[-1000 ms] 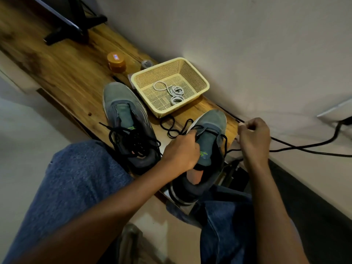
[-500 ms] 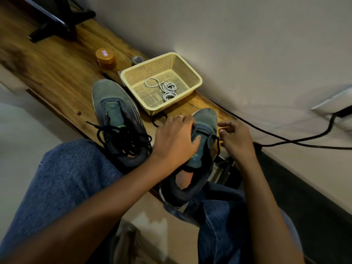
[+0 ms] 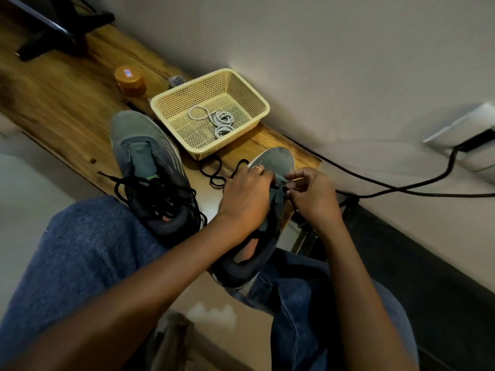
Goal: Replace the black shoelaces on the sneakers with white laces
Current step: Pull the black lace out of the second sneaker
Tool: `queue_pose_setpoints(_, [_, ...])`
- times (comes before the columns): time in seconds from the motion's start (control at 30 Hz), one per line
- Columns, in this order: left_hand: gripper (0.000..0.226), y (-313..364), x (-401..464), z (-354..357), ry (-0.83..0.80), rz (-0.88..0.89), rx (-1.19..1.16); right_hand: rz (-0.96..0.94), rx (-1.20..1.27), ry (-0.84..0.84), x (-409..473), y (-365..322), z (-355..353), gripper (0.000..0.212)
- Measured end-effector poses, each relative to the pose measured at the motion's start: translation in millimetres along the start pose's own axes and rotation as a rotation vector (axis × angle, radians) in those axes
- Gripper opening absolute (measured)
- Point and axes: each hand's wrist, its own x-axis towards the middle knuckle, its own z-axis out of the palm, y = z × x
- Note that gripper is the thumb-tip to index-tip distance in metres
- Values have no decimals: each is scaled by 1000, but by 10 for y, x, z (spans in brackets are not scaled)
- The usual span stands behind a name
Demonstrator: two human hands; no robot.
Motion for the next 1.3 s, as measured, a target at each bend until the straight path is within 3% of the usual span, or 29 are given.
queue_pose_setpoints(0.23, [27, 9, 37, -36, -123, -79, -38, -58, -27, -14, -30, -9, 2, 28])
queue_pose_setpoints(0.37, [15, 3, 43, -36, -117, -110, -81, -89, -40, -28, -47, -29, 2, 21])
queue_pose_setpoints(0.5, [22, -8, 51, -5, -92, -108, -94, -164, -72, -75, -78, -80, 1, 17])
queue_pose_setpoints(0.57, [23, -19, 65, -2, -96, -112, -114, -194, -85, -103, -99, -114, -5, 22])
queue_pose_setpoints(0.7, [3, -64, 82, -91, -83, -130, -227, -155, -65, -112, -98, -113, -28, 40])
queue_pose_setpoints(0.93, [10, -161, 152, -177, -78, -203, -395, 29, -28, -208, -98, -120, -7, 60])
queue_pose_setpoints(1.07, [12, -224, 189, -121, -53, -309, -469, 130, 42, -212, -92, -123, -17, 49])
queue_pose_setpoints(1.2, [23, -275, 197, -69, 0, -501, -769, 109, 14, -121, -87, -126, -9, 35])
queue_pose_setpoints(1.3, [10, -239, 155, -72, -6, -365, -612, 50, -39, -84, -89, -135, 13, 26])
